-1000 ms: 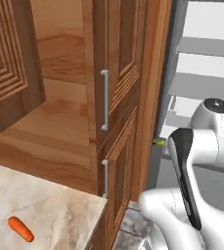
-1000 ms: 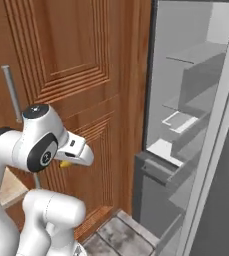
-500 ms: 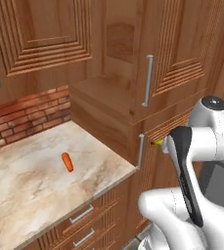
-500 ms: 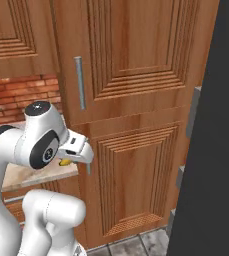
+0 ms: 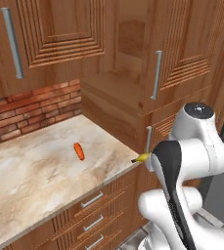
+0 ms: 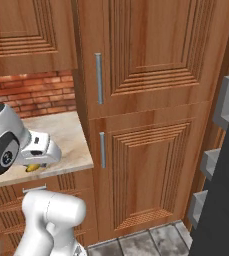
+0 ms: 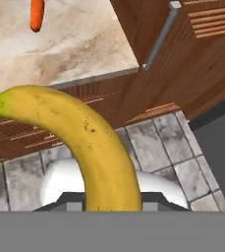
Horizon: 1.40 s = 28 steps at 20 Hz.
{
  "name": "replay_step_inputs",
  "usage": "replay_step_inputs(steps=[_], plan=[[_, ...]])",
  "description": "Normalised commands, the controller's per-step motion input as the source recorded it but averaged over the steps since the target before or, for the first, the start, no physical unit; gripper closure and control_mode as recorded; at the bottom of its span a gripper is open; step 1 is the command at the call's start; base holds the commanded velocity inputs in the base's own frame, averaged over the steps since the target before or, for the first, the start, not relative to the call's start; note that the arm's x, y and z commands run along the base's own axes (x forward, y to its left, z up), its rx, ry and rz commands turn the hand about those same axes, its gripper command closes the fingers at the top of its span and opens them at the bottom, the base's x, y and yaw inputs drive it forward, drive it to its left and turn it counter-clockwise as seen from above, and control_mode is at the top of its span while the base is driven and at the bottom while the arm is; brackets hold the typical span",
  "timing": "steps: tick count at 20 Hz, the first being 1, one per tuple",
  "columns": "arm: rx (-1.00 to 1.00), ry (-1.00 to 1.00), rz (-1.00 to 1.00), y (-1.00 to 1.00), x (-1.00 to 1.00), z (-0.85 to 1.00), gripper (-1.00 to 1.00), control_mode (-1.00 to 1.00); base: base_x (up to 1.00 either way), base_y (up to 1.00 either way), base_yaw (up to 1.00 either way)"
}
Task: Open the fridge, remove the banana, carrot, and fish, and place them on any counter.
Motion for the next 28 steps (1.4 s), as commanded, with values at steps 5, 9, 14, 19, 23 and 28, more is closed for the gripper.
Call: replay_step_inputs(steps=[5, 9, 14, 19, 23, 28], plan=[[-0.09, -0.01, 0.21, 1.0, 0.19, -0.05, 1.0, -1.0, 0.0, 0.0, 0.0], [-0.03, 0.0, 0.14, 1.0, 0.88, -0.07, 1.0, -1.0, 0.0, 0.0, 0.0], [0.0, 0.01, 0.06, 0.99, 1.0, -0.33, 1.0, -1.0, 0.0, 0.0, 0.0], [0.0, 0.01, 0.03, 0.86, 1.0, -0.83, 1.0, -1.0, 0.0, 0.0, 0.0], [0.0, 0.01, 0.0, 0.75, 1.0, -0.94, 1.0, -1.0, 0.0, 0.0, 0.0], [0.01, 0.0, 0.0, 0.58, 1.0, -0.61, 1.0, -1.0, 0.0, 0.0, 0.0]])
